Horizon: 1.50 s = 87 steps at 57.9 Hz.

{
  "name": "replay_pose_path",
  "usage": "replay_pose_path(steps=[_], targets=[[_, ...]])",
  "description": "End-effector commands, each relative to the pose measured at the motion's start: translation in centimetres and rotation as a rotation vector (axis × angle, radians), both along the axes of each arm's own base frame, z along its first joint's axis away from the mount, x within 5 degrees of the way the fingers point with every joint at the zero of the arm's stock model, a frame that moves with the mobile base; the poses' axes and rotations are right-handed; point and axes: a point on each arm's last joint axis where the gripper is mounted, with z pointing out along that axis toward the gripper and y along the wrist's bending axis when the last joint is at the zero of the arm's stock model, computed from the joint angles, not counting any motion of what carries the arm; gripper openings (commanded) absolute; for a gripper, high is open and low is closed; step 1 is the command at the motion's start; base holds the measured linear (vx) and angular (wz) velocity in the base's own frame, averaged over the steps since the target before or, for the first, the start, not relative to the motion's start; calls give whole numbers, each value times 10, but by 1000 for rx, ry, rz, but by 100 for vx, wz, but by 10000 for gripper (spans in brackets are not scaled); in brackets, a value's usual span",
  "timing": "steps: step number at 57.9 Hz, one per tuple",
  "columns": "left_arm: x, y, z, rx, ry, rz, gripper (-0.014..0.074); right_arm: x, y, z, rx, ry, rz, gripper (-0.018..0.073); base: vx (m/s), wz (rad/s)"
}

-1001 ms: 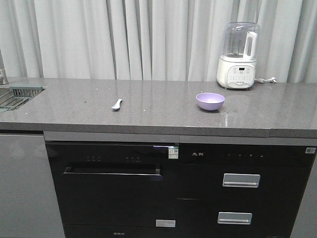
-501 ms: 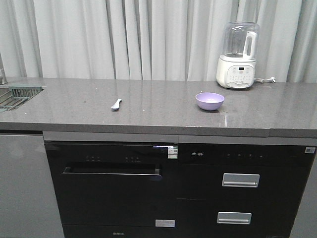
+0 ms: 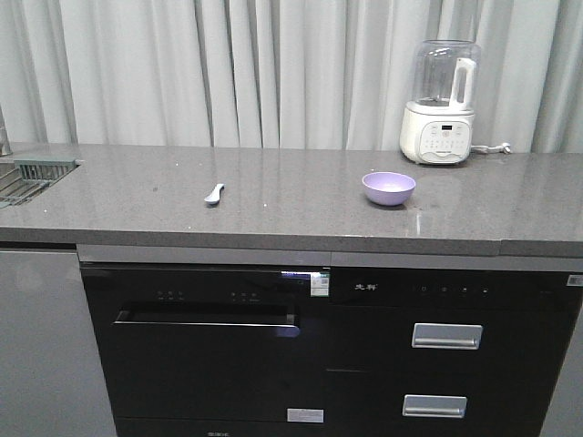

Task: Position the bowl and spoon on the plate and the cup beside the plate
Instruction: 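Drive the base toward the counter with the spoon and lavender bowl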

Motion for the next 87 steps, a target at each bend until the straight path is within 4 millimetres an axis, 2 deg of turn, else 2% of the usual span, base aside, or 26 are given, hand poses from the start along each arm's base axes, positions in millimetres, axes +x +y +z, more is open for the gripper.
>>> replay_pose_path(steps=[1,34,87], targets=[[1,0,-1,-7,-60,0,-6,0,1,3,-28,-82,5,-12,6,4],[1,0,-1,-7,-60,0,-6,0,1,3,-28,-82,5,-12,16,0],[1,0,-1,-7,-60,0,-6,0,1,3,-28,-82,5,-12,33,-8]])
